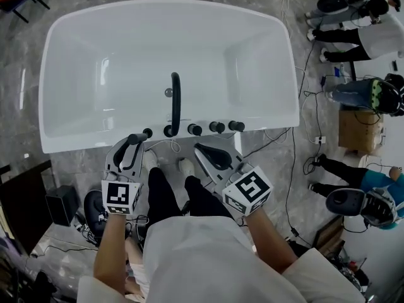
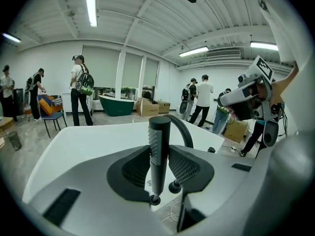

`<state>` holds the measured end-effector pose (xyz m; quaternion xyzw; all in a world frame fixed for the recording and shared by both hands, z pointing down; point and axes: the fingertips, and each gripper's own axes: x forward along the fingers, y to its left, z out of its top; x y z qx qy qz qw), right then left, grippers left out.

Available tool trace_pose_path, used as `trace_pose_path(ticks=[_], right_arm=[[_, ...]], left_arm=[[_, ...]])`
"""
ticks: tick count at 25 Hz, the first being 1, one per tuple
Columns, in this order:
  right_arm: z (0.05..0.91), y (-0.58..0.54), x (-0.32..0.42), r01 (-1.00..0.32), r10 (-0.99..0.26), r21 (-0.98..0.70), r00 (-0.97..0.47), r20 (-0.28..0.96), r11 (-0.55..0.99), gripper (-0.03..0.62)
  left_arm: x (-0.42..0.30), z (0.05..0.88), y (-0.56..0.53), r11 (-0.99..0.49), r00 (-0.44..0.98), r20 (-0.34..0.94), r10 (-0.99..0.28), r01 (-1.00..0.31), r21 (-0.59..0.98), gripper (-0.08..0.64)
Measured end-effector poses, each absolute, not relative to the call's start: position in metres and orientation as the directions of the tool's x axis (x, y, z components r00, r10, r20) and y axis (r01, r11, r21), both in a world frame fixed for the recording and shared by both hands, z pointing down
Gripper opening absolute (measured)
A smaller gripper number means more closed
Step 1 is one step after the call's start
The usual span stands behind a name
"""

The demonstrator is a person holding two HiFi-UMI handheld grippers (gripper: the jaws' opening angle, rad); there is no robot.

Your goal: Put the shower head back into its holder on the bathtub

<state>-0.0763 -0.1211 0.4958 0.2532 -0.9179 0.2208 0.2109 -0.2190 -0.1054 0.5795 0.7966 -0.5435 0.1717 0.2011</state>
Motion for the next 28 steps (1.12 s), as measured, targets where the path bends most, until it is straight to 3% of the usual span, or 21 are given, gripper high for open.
trace_pose_path(ticks=[28], right_arm=[[0.535, -0.114, -0.053, -0.553, -0.328, -0.319, -0.772, 0.545, 0.770, 0.017]], left_arm=[[-0.209, 0.671, -0.106, -0.268, 0.293, 0.595, -0.749, -0.954, 0.132, 0.123]])
